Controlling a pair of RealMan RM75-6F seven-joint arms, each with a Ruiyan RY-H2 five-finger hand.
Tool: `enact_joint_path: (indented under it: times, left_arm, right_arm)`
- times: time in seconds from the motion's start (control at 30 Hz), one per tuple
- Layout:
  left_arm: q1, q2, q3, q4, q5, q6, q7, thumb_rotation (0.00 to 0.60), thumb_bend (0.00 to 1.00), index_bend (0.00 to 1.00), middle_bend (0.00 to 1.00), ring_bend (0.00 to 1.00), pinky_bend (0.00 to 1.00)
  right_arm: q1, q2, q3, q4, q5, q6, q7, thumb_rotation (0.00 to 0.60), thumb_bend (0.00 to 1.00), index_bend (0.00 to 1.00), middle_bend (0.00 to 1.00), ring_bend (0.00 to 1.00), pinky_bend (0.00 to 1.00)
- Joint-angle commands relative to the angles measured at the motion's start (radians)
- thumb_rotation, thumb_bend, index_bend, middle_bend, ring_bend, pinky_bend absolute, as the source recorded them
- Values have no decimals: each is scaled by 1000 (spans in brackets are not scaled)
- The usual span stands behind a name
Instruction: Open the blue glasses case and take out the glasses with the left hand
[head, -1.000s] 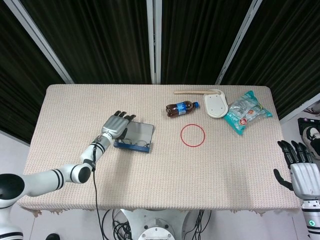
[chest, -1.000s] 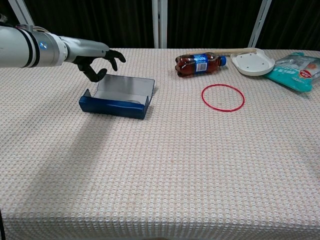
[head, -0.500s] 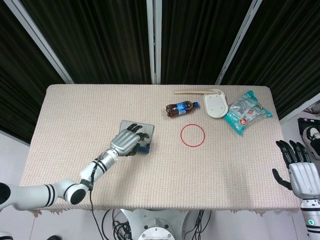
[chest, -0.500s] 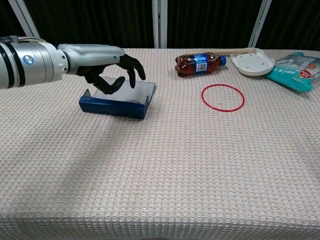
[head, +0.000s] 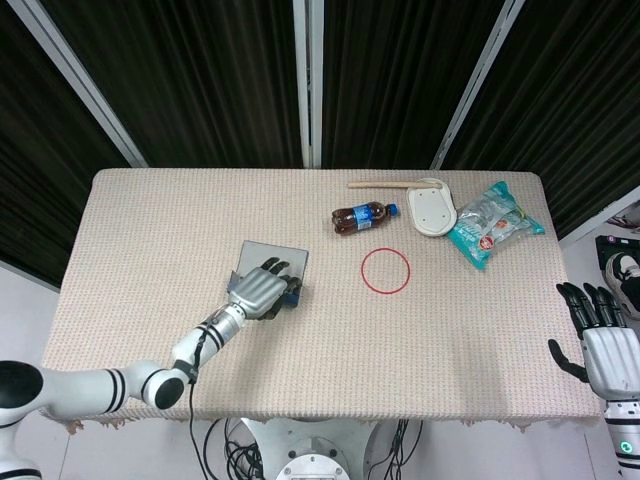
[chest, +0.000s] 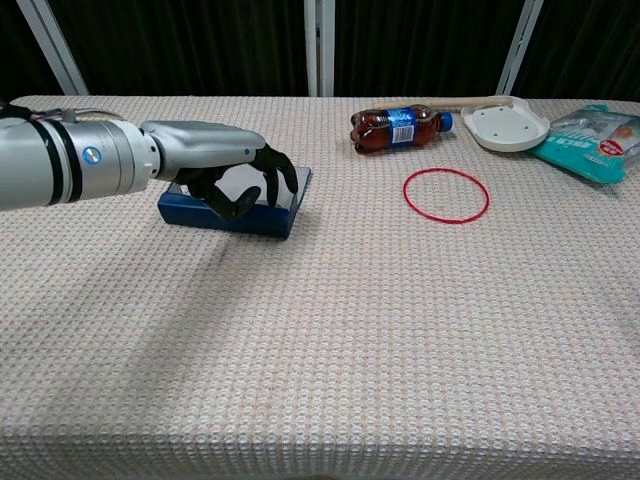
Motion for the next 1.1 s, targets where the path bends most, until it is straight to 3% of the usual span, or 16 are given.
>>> enact_joint_path:
  times: [0.03, 0.43, 0.83, 0.93, 1.1]
  left_arm:
    - [-3, 0, 7, -9, -14, -5, 15, 600, 691, 232, 303, 51, 0]
    - [24, 102, 46, -145, 15, -23, -5, 600, 696, 232, 360, 51, 0]
    - [58, 259, 134, -208, -133, 49, 106, 600, 702, 232, 365, 51, 0]
    - [70, 280, 122, -202, -168, 55, 78, 600, 703, 232, 365, 50, 0]
    - [133, 262, 33, -149, -93, 91, -119, 600, 701, 243, 365, 51, 0]
  right_arm:
    - [0, -1, 0, 0, -2, 1, 0, 600, 291, 0, 111, 0, 0]
    - [7, -2, 3, -2, -5, -7, -3, 600, 292, 0, 110, 0, 0]
    - [6, 0, 5, -4, -6, 0, -1, 600, 292, 0, 110, 0, 0]
    - [7, -1, 4, -4, -10, 1, -1, 600, 292, 0, 110, 0, 0]
    - [7, -1, 5, -5, -10, 1, -2, 600, 292, 0, 110, 0, 0]
